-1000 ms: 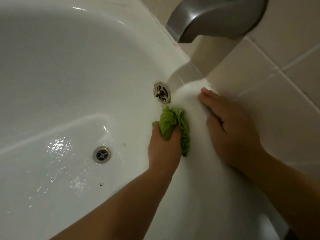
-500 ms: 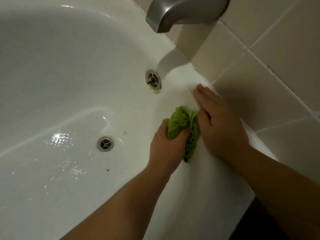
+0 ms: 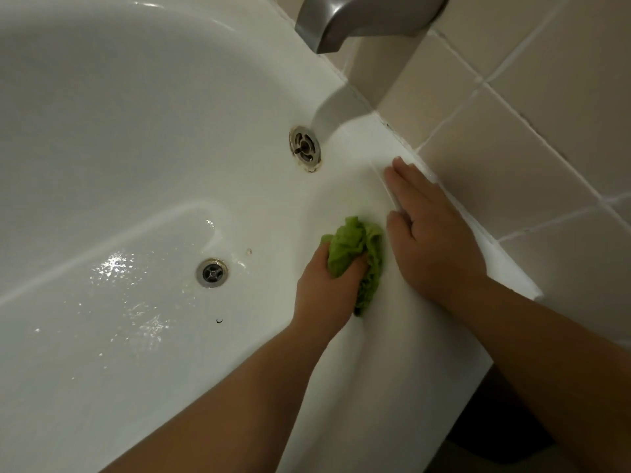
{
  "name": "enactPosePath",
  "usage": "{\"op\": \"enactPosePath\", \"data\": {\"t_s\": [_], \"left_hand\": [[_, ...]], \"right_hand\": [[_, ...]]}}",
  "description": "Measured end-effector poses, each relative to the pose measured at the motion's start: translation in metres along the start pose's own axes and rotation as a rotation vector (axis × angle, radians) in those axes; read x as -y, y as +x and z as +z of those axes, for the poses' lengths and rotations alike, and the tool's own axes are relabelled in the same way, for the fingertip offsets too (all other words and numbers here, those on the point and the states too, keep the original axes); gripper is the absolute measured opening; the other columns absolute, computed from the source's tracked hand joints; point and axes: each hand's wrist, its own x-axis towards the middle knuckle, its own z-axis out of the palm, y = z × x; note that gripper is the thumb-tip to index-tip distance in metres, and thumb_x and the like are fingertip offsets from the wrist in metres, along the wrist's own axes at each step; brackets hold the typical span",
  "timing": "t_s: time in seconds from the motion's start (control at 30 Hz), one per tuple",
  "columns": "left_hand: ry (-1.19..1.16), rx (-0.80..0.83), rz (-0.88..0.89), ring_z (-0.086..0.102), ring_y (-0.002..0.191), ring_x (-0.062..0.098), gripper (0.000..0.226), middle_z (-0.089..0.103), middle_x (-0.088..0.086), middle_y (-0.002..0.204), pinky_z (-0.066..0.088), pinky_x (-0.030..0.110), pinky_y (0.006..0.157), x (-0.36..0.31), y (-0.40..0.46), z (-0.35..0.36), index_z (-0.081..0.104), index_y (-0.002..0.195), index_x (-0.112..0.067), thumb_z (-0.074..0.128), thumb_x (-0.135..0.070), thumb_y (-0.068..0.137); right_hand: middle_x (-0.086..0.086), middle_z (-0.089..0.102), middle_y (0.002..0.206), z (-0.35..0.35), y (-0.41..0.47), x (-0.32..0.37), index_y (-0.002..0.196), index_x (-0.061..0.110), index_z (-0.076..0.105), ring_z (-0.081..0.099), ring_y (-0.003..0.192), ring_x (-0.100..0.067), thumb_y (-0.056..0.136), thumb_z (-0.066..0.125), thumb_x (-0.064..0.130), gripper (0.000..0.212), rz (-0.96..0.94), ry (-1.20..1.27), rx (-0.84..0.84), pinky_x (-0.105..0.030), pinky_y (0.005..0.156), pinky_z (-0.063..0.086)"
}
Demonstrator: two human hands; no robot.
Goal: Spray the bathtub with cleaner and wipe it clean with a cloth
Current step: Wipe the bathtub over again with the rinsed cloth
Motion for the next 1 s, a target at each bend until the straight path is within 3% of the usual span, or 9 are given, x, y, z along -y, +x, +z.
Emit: {"op": "enactPosePath", "data": {"t_s": [0.13,0.23,0.33,0.43,0.53,0.73,0.87,0.93,1.0], "left_hand": [[0.070,0.001,-0.233,0.067,0.095,0.013,0.022,0.070,-0.012,0.097,0.056,0.041,0.094,0.031,0.013,-0.008,0.064,0.100,-0.036,0.060,-0.056,0.092],[0.040,0.051,-0.154,0.068,0.088,0.004,0.005,0.072,-0.016,0.091,0.058,0.028,0.085,0.040,0.009,-0.008,0.064,0.092,-0.044,0.066,-0.048,0.091],[0.027,0.094,-0.047,0.065,0.085,-0.009,0.019,0.070,-0.028,0.092,0.054,0.013,0.075,0.045,0.011,-0.011,0.062,0.084,-0.060,0.067,-0.045,0.094],[0.072,0.046,-0.162,0.064,0.086,0.000,0.010,0.069,-0.018,0.090,0.050,0.020,0.078,0.066,0.026,-0.019,0.061,0.087,-0.048,0.063,-0.046,0.096],[0.206,0.036,-0.305,0.062,0.094,0.013,0.019,0.062,-0.019,0.092,0.050,0.035,0.093,0.093,0.030,-0.025,0.056,0.085,-0.044,0.055,-0.058,0.097],[0.216,0.110,-0.246,0.063,0.101,0.003,0.006,0.066,-0.023,0.104,0.050,0.031,0.095,0.102,0.038,-0.031,0.059,0.097,-0.053,0.064,-0.052,0.094],[0.506,0.157,-0.294,0.065,0.104,0.019,0.039,0.067,-0.010,0.103,0.049,0.037,0.095,0.132,0.050,-0.048,0.057,0.110,-0.031,0.046,-0.066,0.095],[0.684,0.164,-0.353,0.064,0.104,0.028,0.041,0.067,-0.003,0.102,0.048,0.037,0.090,0.143,0.044,-0.059,0.053,0.110,-0.025,0.044,-0.063,0.097],[0.677,0.192,-0.399,0.062,0.111,0.026,0.040,0.068,-0.004,0.112,0.046,0.034,0.093,0.143,0.037,-0.064,0.058,0.117,-0.030,0.047,-0.062,0.096]], "right_hand": [[0.007,0.024,0.169,0.000,0.000,0.000,0.161,0.020,0.032,0.015,0.155,-0.005,0.103,0.040,0.022,0.058,-0.008,-0.031,0.002,-0.031,0.128,0.013],[0.005,0.023,0.169,0.000,0.001,0.000,0.162,0.019,0.030,0.014,0.155,-0.006,0.104,0.042,0.022,0.059,-0.004,-0.056,0.006,-0.029,0.127,0.011],[0.003,0.023,0.169,0.001,0.002,0.001,0.162,0.019,0.029,0.014,0.156,-0.007,0.101,0.040,0.026,0.063,-0.018,-0.069,0.004,-0.030,0.127,0.012],[0.004,0.022,0.170,0.001,0.002,0.002,0.162,0.019,0.028,0.013,0.155,-0.006,0.102,0.044,0.022,0.062,-0.014,-0.066,0.007,-0.033,0.128,0.013],[0.004,0.022,0.169,-0.001,0.000,0.002,0.162,0.019,0.029,0.012,0.154,-0.004,0.102,0.048,0.018,0.063,-0.009,-0.071,-0.007,-0.034,0.128,0.014],[0.006,0.023,0.169,0.000,0.001,0.004,0.162,0.021,0.030,0.010,0.151,0.003,0.099,0.049,0.020,0.065,-0.005,-0.059,-0.009,-0.029,0.126,0.012],[0.007,0.023,0.169,0.000,0.001,0.003,0.162,0.021,0.031,0.013,0.153,-0.002,0.095,0.044,0.027,0.068,-0.002,-0.047,-0.004,-0.028,0.125,0.012],[0.006,0.024,0.169,0.000,0.001,0.003,0.161,0.020,0.032,0.014,0.153,-0.003,0.094,0.045,0.026,0.069,-0.008,-0.041,-0.007,-0.031,0.126,0.014],[0.006,0.024,0.169,-0.001,0.002,0.004,0.161,0.021,0.031,0.014,0.154,-0.003,0.093,0.045,0.026,0.070,-0.002,-0.037,-0.006,-0.033,0.127,0.015]]}}
